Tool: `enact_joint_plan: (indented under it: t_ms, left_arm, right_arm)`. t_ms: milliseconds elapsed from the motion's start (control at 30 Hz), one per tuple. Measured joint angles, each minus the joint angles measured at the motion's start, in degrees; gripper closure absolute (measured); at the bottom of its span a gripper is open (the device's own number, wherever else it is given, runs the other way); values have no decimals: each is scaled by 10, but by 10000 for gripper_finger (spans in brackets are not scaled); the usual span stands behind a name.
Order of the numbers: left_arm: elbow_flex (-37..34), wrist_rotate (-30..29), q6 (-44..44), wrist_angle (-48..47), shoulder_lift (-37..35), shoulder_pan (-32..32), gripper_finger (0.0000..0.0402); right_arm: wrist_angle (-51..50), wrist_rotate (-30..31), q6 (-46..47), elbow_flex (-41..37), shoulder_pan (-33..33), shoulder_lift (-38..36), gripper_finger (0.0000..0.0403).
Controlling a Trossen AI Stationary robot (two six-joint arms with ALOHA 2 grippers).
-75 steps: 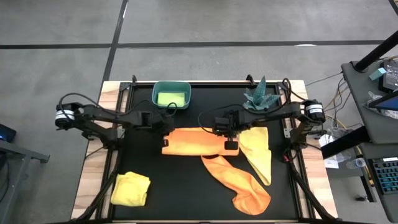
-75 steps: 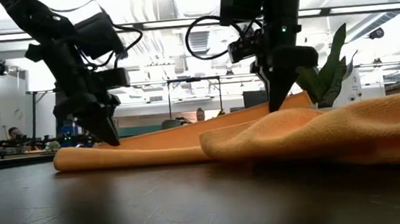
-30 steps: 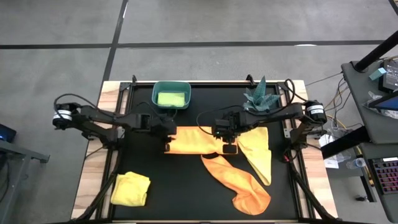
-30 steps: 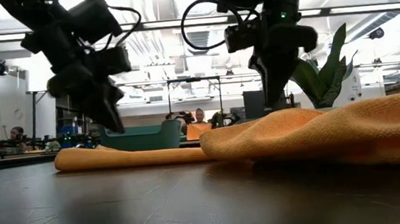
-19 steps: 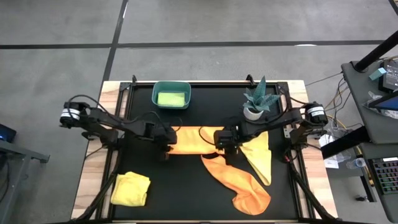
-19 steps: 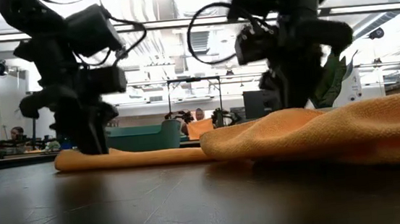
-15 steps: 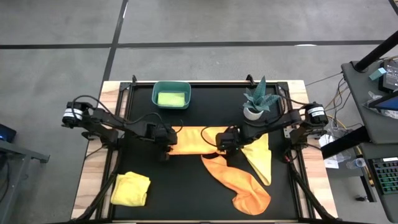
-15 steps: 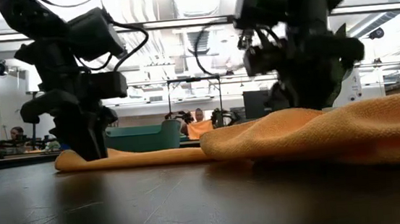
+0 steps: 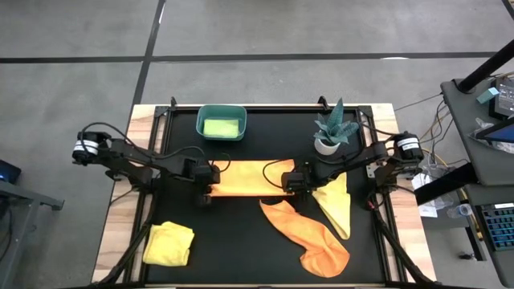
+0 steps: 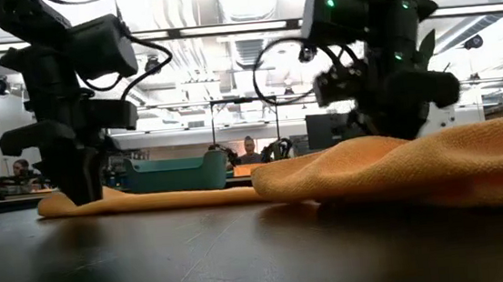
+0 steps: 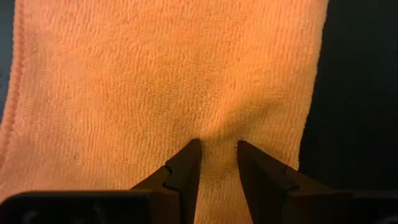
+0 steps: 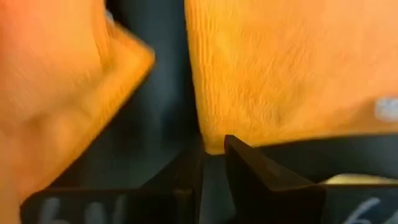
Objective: Fold microfiber towels
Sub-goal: Fold the top orange microfiber cloth
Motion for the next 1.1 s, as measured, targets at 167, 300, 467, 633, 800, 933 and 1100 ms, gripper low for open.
enact_joint_plan:
  t_ms: [167,300,467,633,800,933,1100]
  left_arm:
    - [-2,-12,0,-23,-55,0,306]
    - [-1,-15,2,-14,-114,0,306]
    - [-2,-41,12,-9,-181,0,306]
    - [-9,-65,35,44,-229,0,306]
    - [-23,-72,46,120,-244,-1,306]
    - [-51,-73,48,175,-239,-1,306]
    - [-83,-72,46,211,-229,-1,306]
  right_arm:
    - [-6,-1,-28,39,-5,0,346]
    - [-5,3,-37,60,-7,0,346]
    - [-2,39,-17,68,-6,0,346]
    - [43,87,40,57,-7,-6,346]
    - [106,115,140,37,-8,-8,346]
    - [108,110,267,36,-20,-8,346]
    - [84,61,336,36,-46,-8,342]
